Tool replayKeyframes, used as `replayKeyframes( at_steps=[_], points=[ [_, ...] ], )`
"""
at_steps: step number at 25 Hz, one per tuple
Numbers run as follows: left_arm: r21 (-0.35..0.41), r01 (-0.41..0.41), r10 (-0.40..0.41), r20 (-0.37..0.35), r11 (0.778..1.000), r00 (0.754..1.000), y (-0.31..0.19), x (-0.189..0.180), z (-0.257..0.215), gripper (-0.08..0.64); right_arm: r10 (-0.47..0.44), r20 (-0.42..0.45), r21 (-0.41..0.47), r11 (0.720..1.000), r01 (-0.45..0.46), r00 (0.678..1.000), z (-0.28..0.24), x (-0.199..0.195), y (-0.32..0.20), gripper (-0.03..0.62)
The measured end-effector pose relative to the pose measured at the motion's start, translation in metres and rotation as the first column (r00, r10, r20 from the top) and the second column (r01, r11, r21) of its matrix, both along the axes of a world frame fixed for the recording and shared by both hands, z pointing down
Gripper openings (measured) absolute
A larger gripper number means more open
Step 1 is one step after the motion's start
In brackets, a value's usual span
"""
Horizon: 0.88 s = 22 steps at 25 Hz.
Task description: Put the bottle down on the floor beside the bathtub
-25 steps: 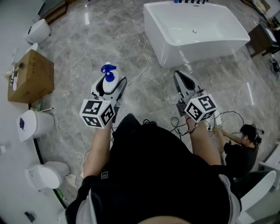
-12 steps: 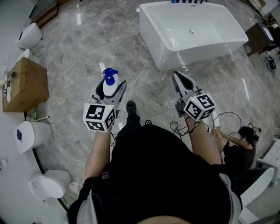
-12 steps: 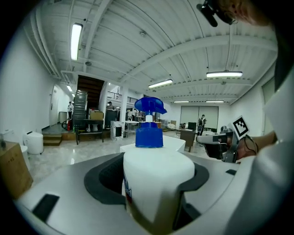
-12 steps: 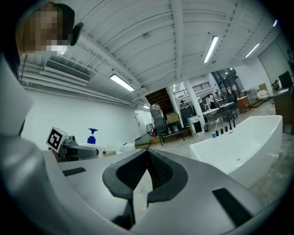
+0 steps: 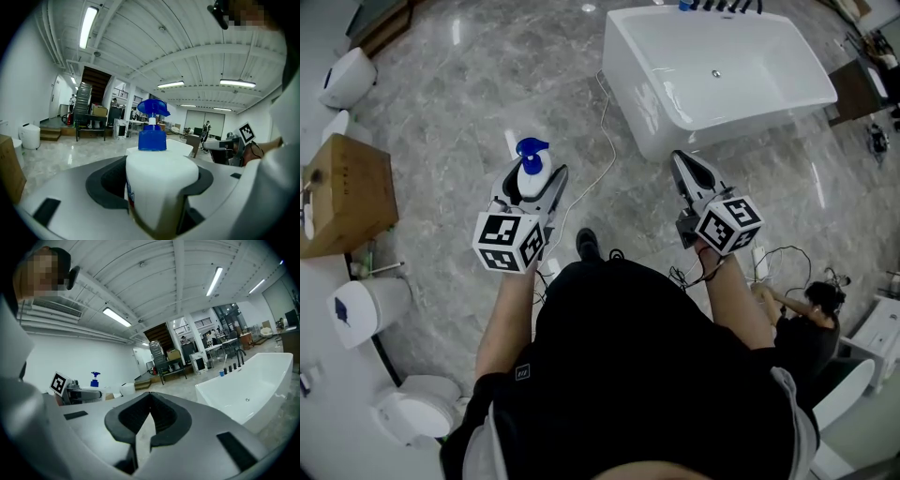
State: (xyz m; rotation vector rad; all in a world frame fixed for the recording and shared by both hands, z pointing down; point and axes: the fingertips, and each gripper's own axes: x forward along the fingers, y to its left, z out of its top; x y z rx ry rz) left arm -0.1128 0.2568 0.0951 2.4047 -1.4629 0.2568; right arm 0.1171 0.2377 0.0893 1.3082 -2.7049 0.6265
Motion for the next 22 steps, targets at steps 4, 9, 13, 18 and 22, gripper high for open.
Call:
replayKeyframes(
  at_steps=[4,9,13,18,22],
  points=[
    [-0.015,-0.027,0.027,-0.002,1.000,1.000,-0.029,-0.021,0.003,0.304,0.001,0.018,0.017,1.000,-0.001,1.000,-0.005,-0.027,-0.028,0.029],
    [-0.040,-0.080,0.080,0.000,0.996,0.997,-0.063,-0.016,0.005,0.304,0.037,0.025,0.022,0.999,-0.037,0.999,-0.005,-0.023,-0.058,0.029],
    [-0.058,-0.101,0.101,-0.004,0.993,0.995,-0.095,0.006,0.013,0.304,0.060,0.039,-0.011,0.998,-0.059,0.997,0.011,-0.004,-0.087,0.029],
    [-0.089,-0.069,0.070,0.008,0.994,0.997,-0.149,0.038,0.029,0.304,0.012,0.026,-0.019,1.000,-0.012,1.000,0.023,0.022,-0.133,0.029],
    [-0.068,-0.043,0.044,0.021,0.997,0.999,-0.209,0.064,0.025,0.304,-0.035,-0.041,-0.014,0.999,0.034,0.999,0.031,0.054,-0.192,0.029]
  ],
)
